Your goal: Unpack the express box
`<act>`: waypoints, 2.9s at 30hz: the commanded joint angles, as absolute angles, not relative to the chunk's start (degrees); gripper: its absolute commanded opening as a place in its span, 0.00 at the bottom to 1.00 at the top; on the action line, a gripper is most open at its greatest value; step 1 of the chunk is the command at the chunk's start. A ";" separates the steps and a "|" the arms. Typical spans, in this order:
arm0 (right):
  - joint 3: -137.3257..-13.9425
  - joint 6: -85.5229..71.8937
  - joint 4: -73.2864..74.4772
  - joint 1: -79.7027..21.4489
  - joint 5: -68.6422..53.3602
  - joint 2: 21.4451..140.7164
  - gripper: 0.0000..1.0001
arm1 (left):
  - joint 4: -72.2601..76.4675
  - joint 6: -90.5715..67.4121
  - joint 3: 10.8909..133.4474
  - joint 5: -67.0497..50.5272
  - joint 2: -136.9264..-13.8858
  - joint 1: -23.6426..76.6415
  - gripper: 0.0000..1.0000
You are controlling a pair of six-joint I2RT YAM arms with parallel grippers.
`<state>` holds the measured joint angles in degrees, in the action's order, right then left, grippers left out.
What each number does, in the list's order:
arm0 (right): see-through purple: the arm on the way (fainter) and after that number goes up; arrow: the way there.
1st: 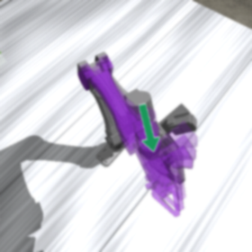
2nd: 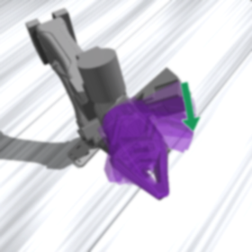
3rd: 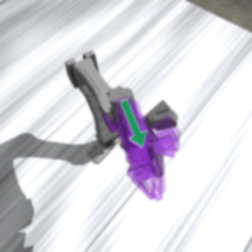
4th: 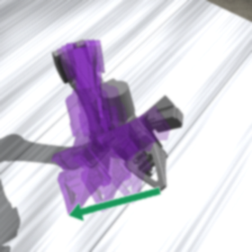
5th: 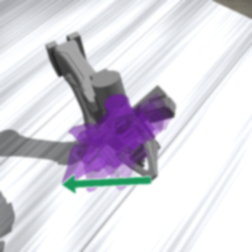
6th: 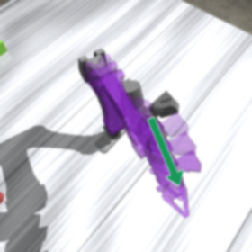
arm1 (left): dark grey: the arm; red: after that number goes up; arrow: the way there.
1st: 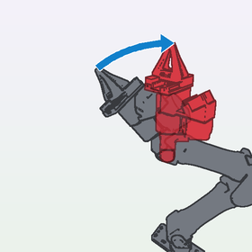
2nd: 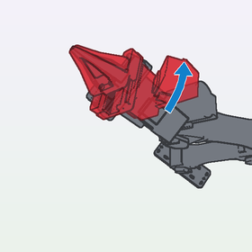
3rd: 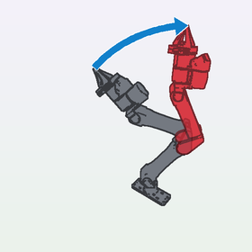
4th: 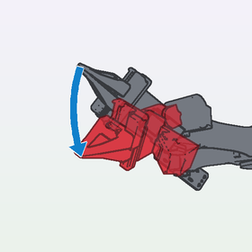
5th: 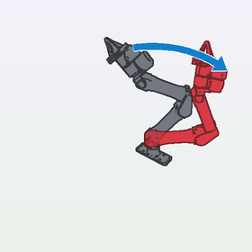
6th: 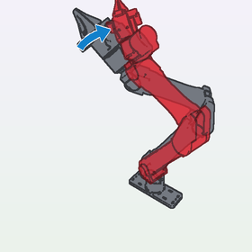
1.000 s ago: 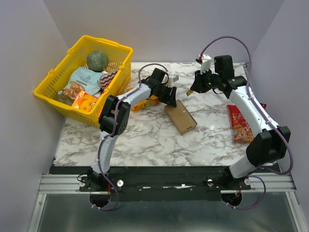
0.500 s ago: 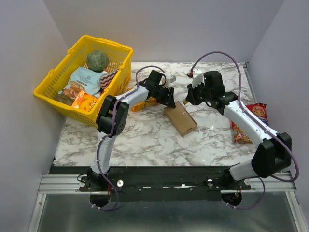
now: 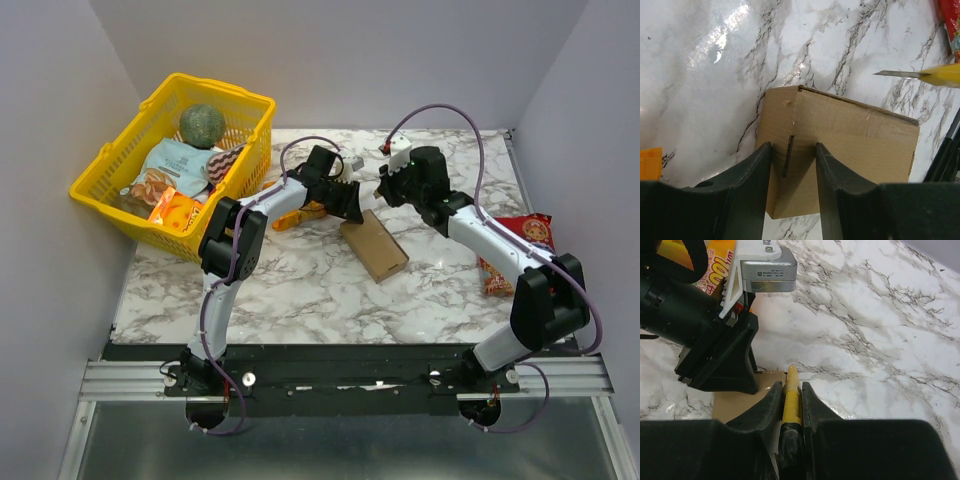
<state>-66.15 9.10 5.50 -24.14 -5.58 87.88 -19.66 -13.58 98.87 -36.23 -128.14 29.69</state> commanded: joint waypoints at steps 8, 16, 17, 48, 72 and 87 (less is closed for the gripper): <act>-65.30 12.39 0.62 -25.31 -6.15 91.66 0.00 | -24.17 -12.57 96.77 -33.84 -129.37 30.41 0.46; -65.92 14.76 2.02 -25.49 -7.99 93.43 0.00 | -24.26 -12.39 96.86 -33.84 -129.38 30.41 0.46; -65.92 14.94 2.20 -25.49 -8.17 93.60 0.00 | -24.34 -12.48 96.77 -33.84 -129.38 30.41 0.45; -66.28 15.56 8.52 -26.01 -6.94 94.84 0.00 | -24.61 -12.74 97.29 -33.05 -130.52 30.32 0.45; -66.01 10.99 16.61 -29.00 -0.70 91.58 0.01 | -24.35 -13.45 98.09 -31.38 -130.25 30.32 0.19; -64.78 10.55 21.71 -29.00 -0.35 88.51 0.01 | -24.61 -14.06 98.70 -31.11 -131.13 30.32 0.00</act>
